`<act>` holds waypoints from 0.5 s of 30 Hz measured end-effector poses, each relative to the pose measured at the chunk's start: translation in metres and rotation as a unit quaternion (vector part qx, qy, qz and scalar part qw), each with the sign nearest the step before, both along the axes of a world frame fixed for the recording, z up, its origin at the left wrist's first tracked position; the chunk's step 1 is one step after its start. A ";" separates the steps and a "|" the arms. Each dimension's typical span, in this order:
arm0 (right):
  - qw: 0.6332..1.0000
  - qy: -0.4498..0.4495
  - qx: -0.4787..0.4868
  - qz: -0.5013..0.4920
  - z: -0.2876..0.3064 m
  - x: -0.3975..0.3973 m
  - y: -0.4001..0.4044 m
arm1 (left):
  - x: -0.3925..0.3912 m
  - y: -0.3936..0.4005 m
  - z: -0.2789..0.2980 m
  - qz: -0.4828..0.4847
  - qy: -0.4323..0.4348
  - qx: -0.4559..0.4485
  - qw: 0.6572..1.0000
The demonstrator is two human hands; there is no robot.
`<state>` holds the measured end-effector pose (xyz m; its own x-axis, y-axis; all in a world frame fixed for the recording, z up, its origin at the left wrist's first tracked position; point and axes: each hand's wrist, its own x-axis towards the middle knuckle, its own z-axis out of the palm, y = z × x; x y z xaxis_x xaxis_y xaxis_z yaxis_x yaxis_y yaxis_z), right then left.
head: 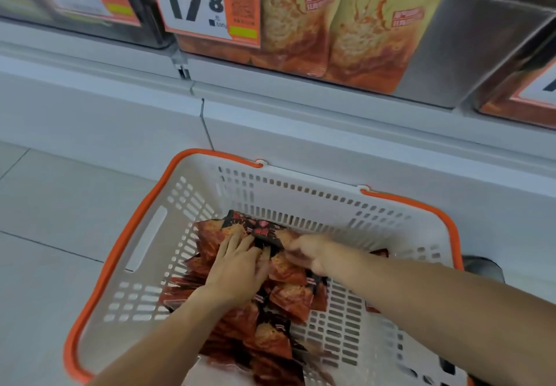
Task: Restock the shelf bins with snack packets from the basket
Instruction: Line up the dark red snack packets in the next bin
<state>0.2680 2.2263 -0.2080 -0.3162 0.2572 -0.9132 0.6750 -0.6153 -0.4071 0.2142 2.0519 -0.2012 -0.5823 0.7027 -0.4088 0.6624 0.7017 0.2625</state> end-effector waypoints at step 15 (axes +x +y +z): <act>0.956 0.049 0.168 0.235 0.093 0.045 0.024 | -0.010 0.050 0.053 0.313 -0.183 0.288 0.886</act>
